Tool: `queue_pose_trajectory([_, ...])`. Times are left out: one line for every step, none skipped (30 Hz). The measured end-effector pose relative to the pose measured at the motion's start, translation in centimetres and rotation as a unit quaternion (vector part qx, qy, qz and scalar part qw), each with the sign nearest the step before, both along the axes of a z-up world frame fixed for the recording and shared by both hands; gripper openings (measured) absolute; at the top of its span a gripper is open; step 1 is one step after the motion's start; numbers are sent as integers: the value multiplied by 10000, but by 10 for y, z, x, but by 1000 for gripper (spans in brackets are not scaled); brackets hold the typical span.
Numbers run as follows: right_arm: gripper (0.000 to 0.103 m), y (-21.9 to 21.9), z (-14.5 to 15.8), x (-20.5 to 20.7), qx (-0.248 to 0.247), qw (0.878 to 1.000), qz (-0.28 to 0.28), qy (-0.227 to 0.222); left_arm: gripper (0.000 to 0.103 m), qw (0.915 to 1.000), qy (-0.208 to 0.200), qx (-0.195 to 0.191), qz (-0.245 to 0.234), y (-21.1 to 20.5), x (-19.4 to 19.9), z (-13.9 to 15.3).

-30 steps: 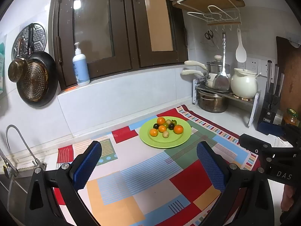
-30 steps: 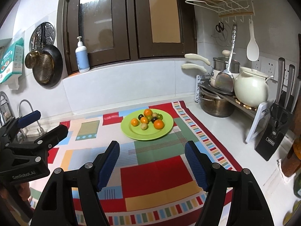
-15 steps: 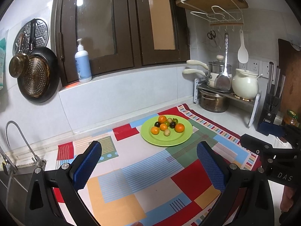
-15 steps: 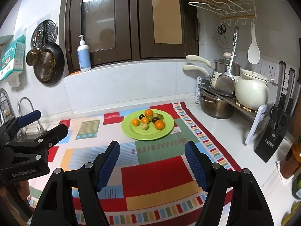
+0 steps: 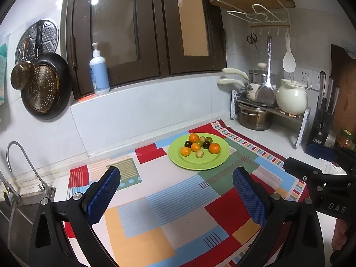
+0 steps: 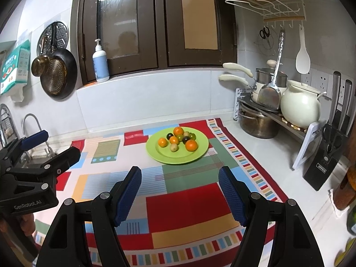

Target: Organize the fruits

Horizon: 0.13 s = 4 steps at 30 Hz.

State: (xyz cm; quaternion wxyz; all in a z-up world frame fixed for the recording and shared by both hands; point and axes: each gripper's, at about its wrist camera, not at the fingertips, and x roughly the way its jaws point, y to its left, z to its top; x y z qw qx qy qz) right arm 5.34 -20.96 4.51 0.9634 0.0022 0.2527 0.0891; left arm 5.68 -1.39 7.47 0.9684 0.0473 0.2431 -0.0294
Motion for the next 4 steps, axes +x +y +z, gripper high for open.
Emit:
queue_pose_trajectory([72,0,0,1,0,10000,6,10,103,10000,16,-9,2,0,1,-1])
queue_pose_trajectory([72,0,0,1,1,10000,3,14,103,10000,26,-14,-3,0,1,-1])
queue_pose_trajectory([72,0,0,1,-1,10000,4,14,103,10000,33,-16,0,0,1,-1])
queue_pose_trajectory([72,0,0,1,-6,10000,7,12,103,10000,39,-18,9,0,2,-1])
